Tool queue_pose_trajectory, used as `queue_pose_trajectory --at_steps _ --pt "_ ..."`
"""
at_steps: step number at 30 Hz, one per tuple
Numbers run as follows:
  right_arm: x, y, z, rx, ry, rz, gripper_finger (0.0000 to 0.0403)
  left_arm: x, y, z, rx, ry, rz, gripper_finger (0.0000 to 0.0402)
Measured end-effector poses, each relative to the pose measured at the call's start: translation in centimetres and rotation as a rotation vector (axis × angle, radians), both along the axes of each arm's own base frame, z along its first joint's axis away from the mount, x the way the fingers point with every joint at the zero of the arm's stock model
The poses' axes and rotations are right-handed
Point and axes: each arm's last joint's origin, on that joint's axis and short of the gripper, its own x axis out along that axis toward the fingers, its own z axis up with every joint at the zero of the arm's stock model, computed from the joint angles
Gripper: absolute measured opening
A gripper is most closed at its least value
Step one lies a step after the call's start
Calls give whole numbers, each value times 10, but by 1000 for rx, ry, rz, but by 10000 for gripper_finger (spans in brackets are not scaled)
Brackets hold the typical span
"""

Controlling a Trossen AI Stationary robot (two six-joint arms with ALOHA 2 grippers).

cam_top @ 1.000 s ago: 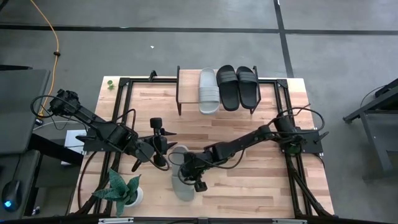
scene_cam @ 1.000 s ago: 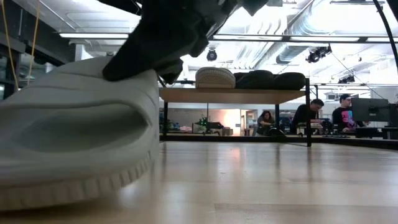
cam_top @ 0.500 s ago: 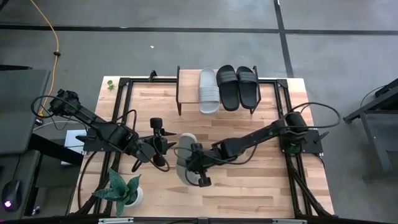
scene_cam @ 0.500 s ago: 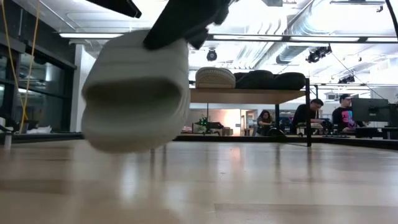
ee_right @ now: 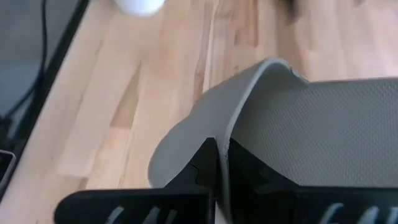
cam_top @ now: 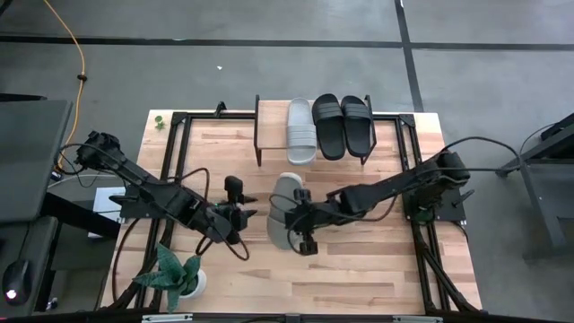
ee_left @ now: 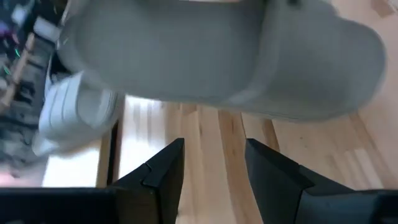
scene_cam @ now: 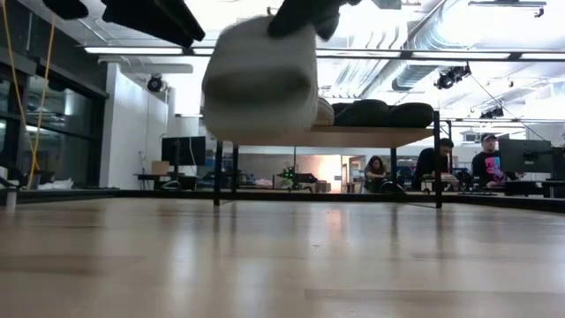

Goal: Pick and place slides into the shelf
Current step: Put the gray slide on the shelf

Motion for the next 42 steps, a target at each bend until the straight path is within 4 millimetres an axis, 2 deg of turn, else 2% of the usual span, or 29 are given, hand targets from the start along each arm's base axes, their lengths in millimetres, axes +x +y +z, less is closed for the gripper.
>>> queue_pose_trajectory --at_steps 6,12,16,21,26,34,42 --pt "-19 -7 34 -3 -75 2 0 11 -20 -11 226 18 -63 156" --pt "-36 -15 49 -23 -57 -26 0 9 -40 -9 405 -4 -87 156" --pt "-45 -23 60 -13 -69 -51 0 6 -50 -5 460 -27 -124 156" --pt "-51 -39 78 16 -150 -83 0 6 -57 -2 515 -45 -132 156" --pt "-49 -55 97 89 -277 -62 0 11 -59 -9 621 -8 -76 156" --pt "-45 -77 100 110 -306 -98 0 21 -64 -26 890 110 90 156" --pt "-42 -88 103 112 -347 -132 0 24 -66 -25 886 105 88 156"
